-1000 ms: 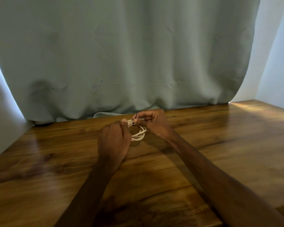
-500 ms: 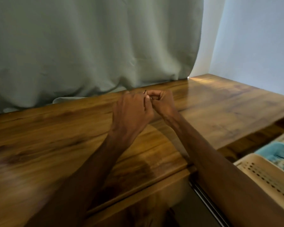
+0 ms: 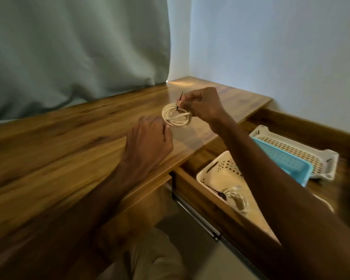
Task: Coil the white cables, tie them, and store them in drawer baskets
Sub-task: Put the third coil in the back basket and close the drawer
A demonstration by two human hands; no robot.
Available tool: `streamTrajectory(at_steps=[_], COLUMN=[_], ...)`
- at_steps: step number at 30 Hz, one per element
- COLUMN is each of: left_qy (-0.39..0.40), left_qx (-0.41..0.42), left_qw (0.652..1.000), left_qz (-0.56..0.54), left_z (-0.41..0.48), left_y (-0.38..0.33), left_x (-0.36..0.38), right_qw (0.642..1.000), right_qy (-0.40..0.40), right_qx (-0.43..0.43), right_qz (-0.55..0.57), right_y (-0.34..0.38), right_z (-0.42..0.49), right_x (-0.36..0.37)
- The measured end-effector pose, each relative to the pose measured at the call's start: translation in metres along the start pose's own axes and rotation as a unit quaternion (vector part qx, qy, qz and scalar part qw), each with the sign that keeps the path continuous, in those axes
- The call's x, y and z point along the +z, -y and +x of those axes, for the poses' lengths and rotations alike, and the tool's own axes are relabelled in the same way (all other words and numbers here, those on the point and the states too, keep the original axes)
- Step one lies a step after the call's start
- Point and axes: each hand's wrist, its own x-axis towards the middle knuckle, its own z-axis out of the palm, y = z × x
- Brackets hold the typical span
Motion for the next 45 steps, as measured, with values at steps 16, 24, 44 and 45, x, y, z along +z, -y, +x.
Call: streamTrajectory(at_steps=[16, 24, 44, 45], left_qy=[0.121, 0.134, 0.185, 0.186], left_qx=[0.067, 0.084, 0.128, 0.131], left_qw=[0.987, 0.983, 0.963, 0.962], left_qz=[-0.082, -0.096, -0.148, -0.152], left_z=[0.028, 0.026, 0.028, 0.028], left_y=[-0.076, -0.084, -0.085, -0.085], left_x=[0.100, 0.114, 0.126, 0.127], right_qw=[0.981, 0.894, 0.812, 0.812], right_qy=[-0.143, -0.341, -0.381, -0.379], right_qx=[0.128, 0.286, 0.414, 0.416], right_qz=[-0.011, 0.047, -0.153, -0.157], right_y=[-0.087, -0.156, -0.197, -0.197], right_z=[-0.024, -0.023, -0.031, -0.031], right_x=[-0.182, -0.228, -0.231, -0.231])
